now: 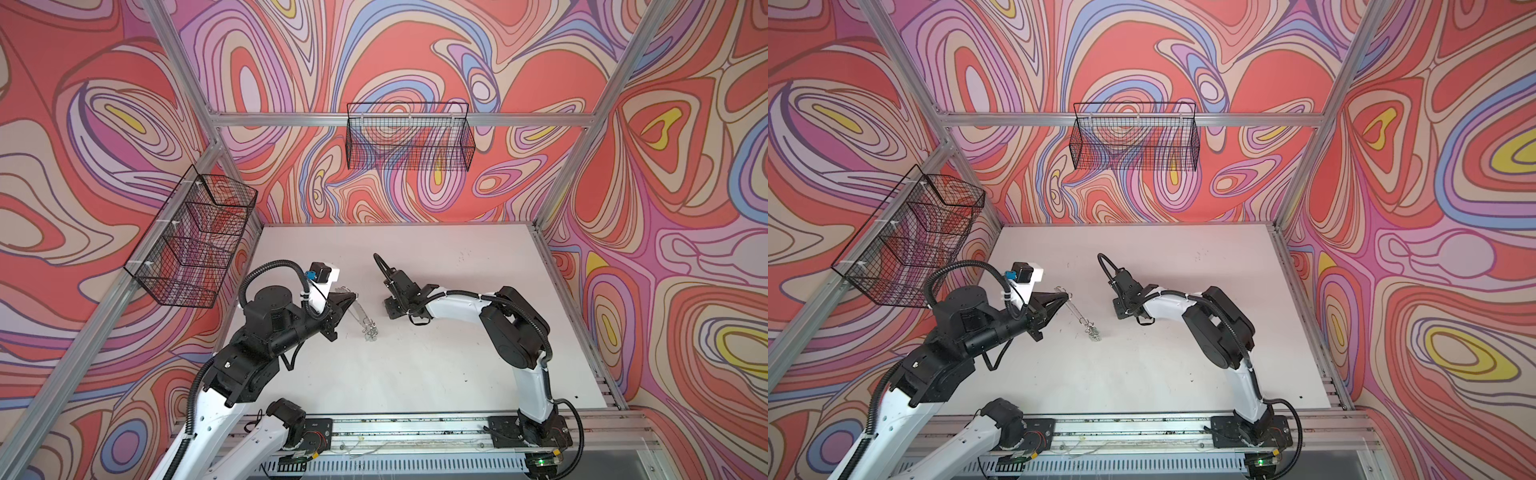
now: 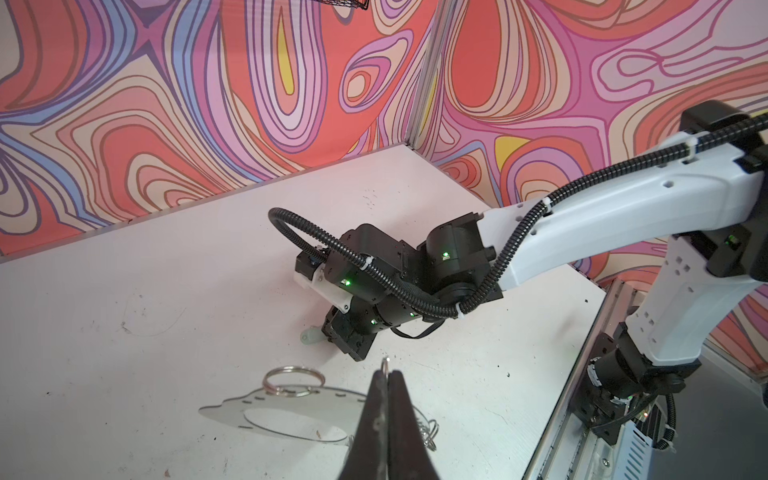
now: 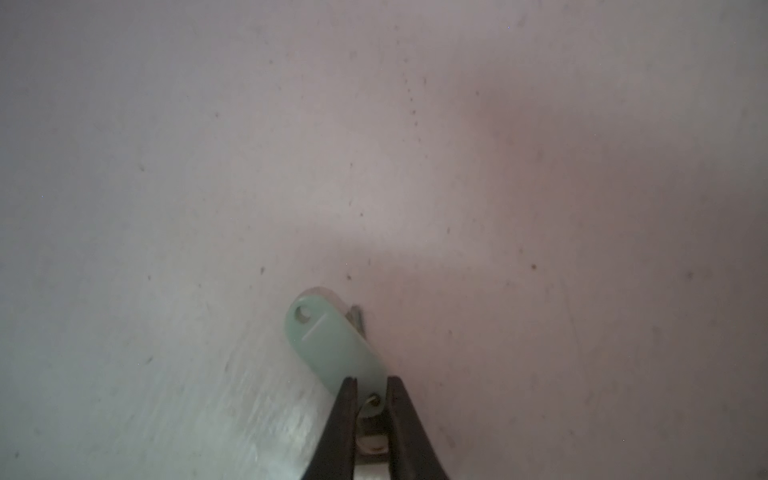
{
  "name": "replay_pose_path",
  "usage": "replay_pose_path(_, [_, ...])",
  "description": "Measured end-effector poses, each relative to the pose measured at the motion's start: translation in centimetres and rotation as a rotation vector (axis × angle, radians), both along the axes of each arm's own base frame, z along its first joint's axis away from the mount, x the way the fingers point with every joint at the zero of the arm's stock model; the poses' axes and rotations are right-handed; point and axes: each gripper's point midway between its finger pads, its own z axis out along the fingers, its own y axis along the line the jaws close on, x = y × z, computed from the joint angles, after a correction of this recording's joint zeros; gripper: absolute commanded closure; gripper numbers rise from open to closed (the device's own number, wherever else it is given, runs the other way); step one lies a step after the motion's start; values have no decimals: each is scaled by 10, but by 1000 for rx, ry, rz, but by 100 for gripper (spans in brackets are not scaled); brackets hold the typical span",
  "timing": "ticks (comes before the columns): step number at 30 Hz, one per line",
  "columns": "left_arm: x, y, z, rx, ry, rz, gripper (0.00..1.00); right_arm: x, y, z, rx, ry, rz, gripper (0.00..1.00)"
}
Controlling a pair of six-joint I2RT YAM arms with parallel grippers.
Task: Put the keys on the keyring
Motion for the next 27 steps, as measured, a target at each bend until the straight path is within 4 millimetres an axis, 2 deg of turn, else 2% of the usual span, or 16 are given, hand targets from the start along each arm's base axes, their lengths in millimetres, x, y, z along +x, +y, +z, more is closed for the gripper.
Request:
replay_pose_path(5, [3, -6, 0, -30, 28, -16, 100, -25, -27, -1, -26, 23, -7, 87])
replay_pose_path(10, [5, -16, 3, -96, 57, -45, 100, -59, -64, -4, -70, 62, -23, 86])
replay_pose_path(14, [7, -27, -10, -136, 101, -72, 100, -86, -100, 0, -92, 92, -53, 83])
replay_pose_path(17, [4, -46, -27, -143, 139, -118, 100, -98, -120, 11, -91, 96, -81, 75])
replay_pose_path(19, [-2, -61, -41, -126, 168, -157, 100, -101, -127, 23, -77, 84, -92, 70])
replay_pose_path(22, [-3, -70, -51, -118, 187, -175, 100, -102, -127, 44, -49, 59, -90, 66])
replay_pose_path(27, [1, -71, -48, -131, 172, -166, 100, -95, -118, 64, -45, 47, -55, 66])
